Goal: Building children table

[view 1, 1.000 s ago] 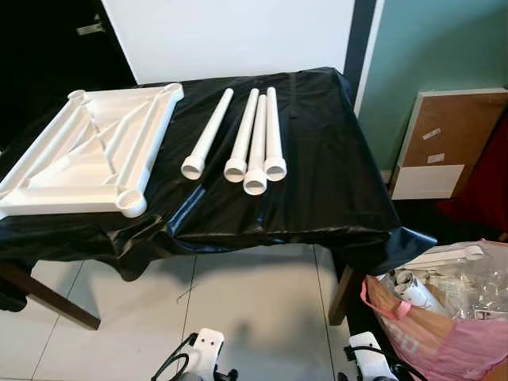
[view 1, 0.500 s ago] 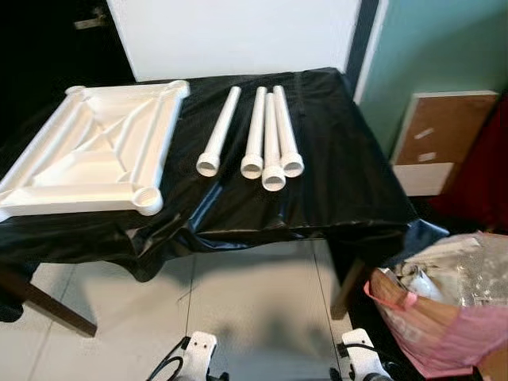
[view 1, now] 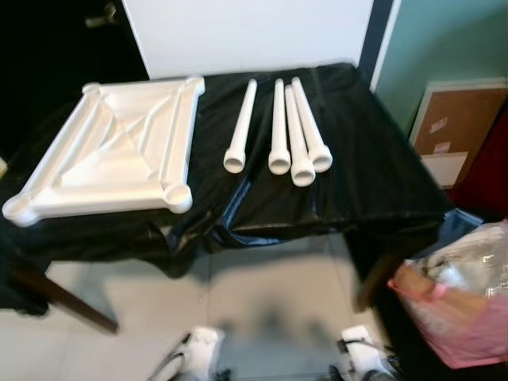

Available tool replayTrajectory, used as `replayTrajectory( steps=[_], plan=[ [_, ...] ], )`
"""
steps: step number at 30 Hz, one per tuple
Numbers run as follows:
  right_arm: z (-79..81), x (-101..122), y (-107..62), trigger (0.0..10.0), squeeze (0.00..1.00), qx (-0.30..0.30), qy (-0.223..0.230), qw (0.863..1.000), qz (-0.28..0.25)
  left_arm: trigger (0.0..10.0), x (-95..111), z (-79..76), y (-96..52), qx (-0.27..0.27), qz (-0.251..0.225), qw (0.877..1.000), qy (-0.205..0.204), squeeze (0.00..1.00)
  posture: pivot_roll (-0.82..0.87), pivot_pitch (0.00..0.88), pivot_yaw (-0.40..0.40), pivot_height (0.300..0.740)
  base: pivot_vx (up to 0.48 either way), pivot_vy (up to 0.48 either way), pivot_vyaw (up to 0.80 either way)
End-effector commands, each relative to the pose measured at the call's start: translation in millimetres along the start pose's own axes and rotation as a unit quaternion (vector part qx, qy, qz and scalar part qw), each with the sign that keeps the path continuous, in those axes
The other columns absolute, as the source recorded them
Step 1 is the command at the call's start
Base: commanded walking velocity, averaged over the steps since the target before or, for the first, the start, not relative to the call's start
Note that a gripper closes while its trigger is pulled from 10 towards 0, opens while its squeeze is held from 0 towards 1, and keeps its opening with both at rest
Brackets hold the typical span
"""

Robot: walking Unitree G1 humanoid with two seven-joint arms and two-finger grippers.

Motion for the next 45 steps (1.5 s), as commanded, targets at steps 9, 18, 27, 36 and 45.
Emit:
replayTrajectory(
  steps=[9, 18, 27, 36, 45],
  plan=[
    [11.8, -18, -3.2, 10.0, 0.0, 0.016, 0.004, 0.999, 0.029, 10.0, -9, 10.4, -3.0, 0.014, 0.016, 1.0, 0.003, 0.0, -0.12, 0.0, 0.062, 0.74, 0.0, 0.324, 0.0],
    [11.5, -18, -3.3, 10.0, 0.0, 0.015, 0.007, 0.999, 0.029, 10.0, -8, 11.5, -3.1, 0.016, 0.015, 1.0, 0.005, 0.0, -0.12, 0.0, 0.063, 0.74, 0.0, 0.35, 0.0],
    [12.3, -15, -2.5, 10.0, 0.0, 0.014, 0.01, 1.0, 0.026, 10.0, -3, 12.7, -2.7, 0.018, 0.01, 1.0, 0.011, 0.0, -0.12, 0.0, 0.068, 0.74, 0.0, 0.15, 0.0],
    [7.6, -11, -1.8, 10.0, 0.0, 0.006, 0.019, 1.0, 0.018, 10.0, 2, 10.7, -1.7, 0.015, 0.002, 1.0, 0.017, 0.0, -0.13, 0.0, 0.076, 0.74, 0.0, 0.0, 0.0],
    [5.4, -11, -1.9, 10.0, 0.0, 0.001, 0.021, 1.0, 0.016, 10.0, 13, 2.7, 0.6, -0.002, -0.015, 1.0, 0.025, 0.0, -0.13, 0.0, 0.077, 0.74, 0.0, 0.0, 0.0]
  ],
)
Point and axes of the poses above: a point about 5 cm out from each wrist's last joint towards the gripper, its own y axis pointing out of the wrist towards the gripper, its own x axis along the axis of the wrist's last joint, z = x × y, the point moved 4 cm from there along y, pointing out of the wrist towards the gripper, and after that the axes turned 11 degrees about -y, right-handed, at the moved point
